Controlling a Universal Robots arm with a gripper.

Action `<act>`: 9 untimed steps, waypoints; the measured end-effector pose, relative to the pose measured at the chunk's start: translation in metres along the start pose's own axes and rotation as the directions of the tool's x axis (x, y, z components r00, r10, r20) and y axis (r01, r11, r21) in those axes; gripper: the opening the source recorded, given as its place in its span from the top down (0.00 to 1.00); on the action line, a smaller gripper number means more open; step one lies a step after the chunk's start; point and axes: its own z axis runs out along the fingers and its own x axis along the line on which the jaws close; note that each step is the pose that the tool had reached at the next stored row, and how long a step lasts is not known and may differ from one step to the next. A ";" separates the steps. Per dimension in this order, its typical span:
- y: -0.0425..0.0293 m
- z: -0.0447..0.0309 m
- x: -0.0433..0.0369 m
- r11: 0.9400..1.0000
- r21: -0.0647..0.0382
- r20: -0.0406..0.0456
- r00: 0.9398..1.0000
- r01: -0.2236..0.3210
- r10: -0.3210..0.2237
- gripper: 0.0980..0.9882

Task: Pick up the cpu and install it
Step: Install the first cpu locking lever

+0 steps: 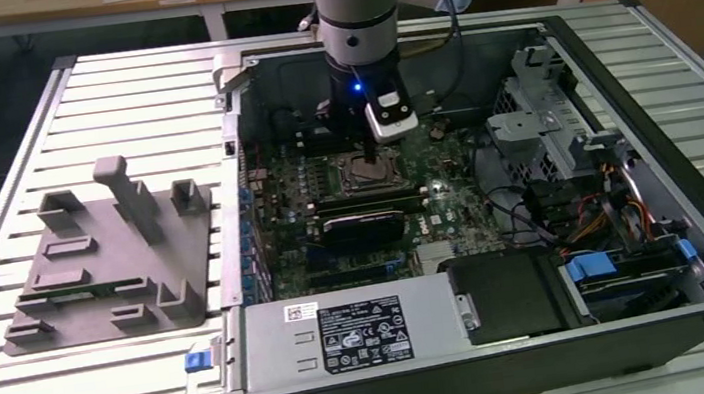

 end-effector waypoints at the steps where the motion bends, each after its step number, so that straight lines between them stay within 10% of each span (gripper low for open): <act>1: 0.0000 0.0000 0.0000 1.000 0.000 0.000 1.000 0.000 0.000 0.99; 9: 0.0004 -0.0081 -0.0006 1.000 0.000 0.000 1.000 0.000 0.000 0.99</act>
